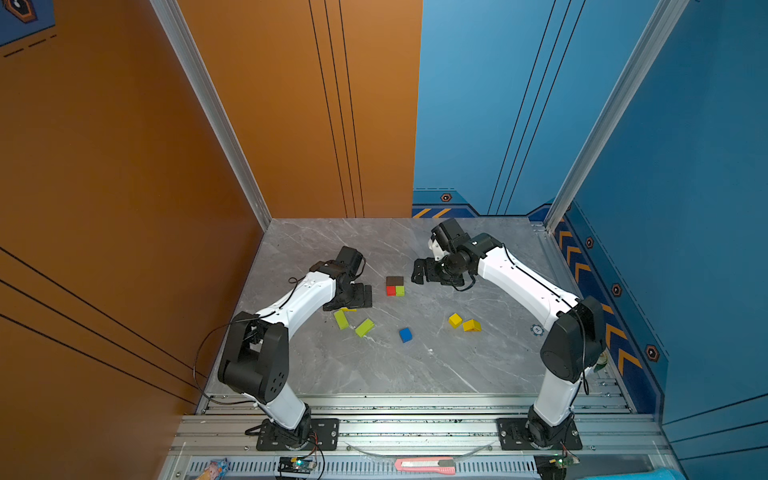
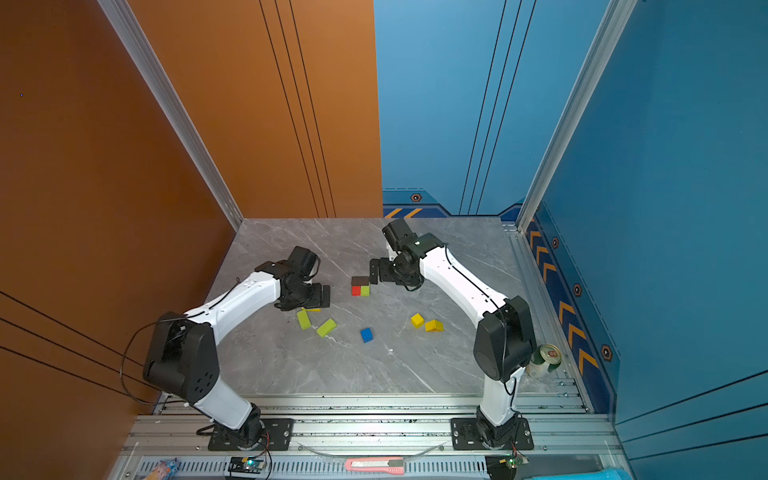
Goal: Build the wood block tower
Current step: 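Move the left gripper over the yellow block while the right gripper hovers aside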
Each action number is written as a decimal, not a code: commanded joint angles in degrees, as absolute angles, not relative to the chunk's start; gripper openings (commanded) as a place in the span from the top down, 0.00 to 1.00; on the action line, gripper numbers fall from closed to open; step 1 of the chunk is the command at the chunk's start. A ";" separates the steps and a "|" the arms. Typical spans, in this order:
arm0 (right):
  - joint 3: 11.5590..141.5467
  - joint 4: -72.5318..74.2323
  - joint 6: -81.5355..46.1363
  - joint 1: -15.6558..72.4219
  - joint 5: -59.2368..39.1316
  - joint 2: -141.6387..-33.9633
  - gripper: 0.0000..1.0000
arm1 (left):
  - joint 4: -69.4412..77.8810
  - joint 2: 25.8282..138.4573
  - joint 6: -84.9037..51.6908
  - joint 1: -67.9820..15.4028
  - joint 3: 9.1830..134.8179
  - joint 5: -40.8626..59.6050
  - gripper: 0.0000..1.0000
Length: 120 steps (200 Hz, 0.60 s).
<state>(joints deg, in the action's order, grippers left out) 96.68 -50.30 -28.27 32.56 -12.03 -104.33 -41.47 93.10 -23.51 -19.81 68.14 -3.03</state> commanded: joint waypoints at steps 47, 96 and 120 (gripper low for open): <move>91.25 -50.87 -27.07 31.03 -11.48 -97.78 0.00 | -40.78 98.90 -19.43 -17.50 70.40 -2.11 0.01; 89.78 -50.89 -26.90 29.59 -11.84 -96.59 0.00 | -40.78 101.45 -18.79 -17.22 71.23 -2.98 0.02; 89.87 -50.89 -26.72 28.96 -12.19 -96.59 0.00 | -40.76 102.45 -18.81 -17.06 71.63 -3.27 0.02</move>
<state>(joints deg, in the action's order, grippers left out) 90.65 -50.35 -28.08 29.63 -11.99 -98.00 -40.42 101.08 -19.81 -17.61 69.80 -2.94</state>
